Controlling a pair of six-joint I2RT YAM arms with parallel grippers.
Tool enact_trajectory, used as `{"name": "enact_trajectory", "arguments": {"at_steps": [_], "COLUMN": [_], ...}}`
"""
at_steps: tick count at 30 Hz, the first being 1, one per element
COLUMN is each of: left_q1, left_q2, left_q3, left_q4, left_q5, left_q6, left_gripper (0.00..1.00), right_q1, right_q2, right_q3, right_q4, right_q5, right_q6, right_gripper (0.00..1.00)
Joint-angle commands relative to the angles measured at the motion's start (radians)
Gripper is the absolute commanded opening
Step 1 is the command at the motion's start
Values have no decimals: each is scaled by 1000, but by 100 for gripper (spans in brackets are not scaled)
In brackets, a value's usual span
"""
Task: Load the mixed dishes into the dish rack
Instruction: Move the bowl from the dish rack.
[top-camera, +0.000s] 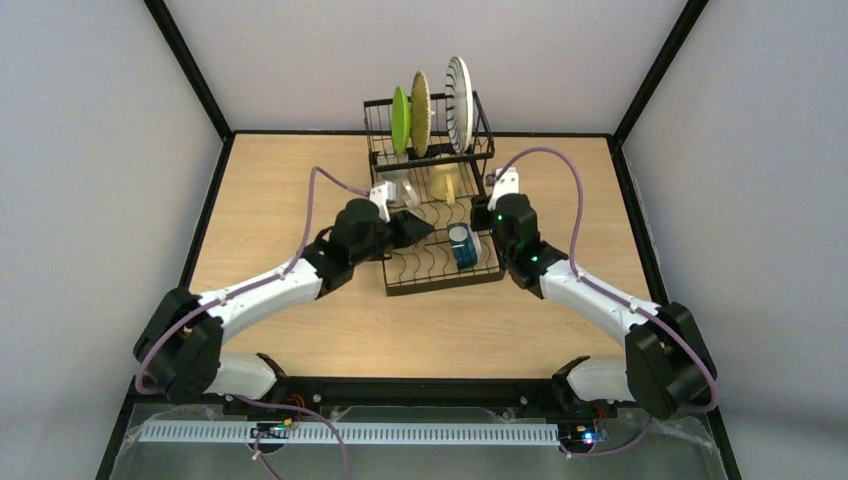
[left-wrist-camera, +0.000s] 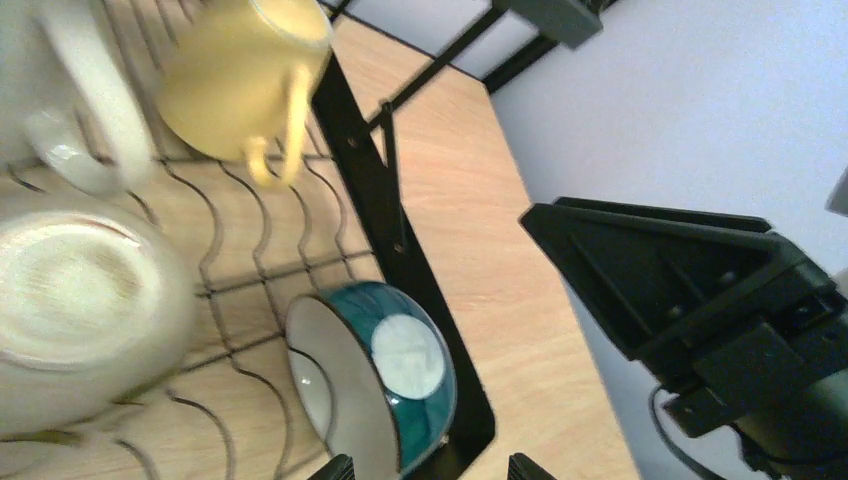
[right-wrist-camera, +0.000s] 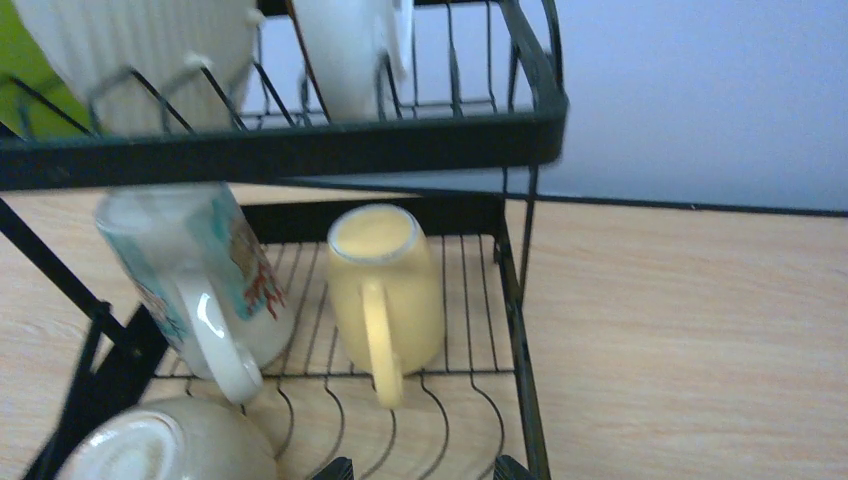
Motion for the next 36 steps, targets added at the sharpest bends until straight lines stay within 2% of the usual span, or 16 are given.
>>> {"name": "enact_trajectory", "arguments": {"at_steps": [1, 6, 14, 24, 33, 36], "left_q1": [-10, -39, -93, -103, -129, -141], "left_q2": [-85, -61, 81, 137, 140, 156], "left_q3": [103, 201, 316, 389, 397, 425], "left_q4": [-377, -596, -694, -807, -806, -818], "left_q5": [-199, -351, -531, -599, -480, -490], "left_q6": [130, 273, 405, 278, 168, 158], "left_gripper": [87, 86, 85, 84, 84, 85], "right_q1": [-2, -2, -2, 2, 8, 16], "right_q2": [-5, -18, -48, -39, -27, -28], "right_q3": [80, 97, 103, 138, 141, 134], "right_q4": [-58, -73, -104, -147, -157, -157], "right_q5": [-57, -76, -74, -184, -199, -225], "right_q6": [21, 17, -24, -20, -12, 0], "right_gripper": [81, 83, 84, 84, 84, 84]}}
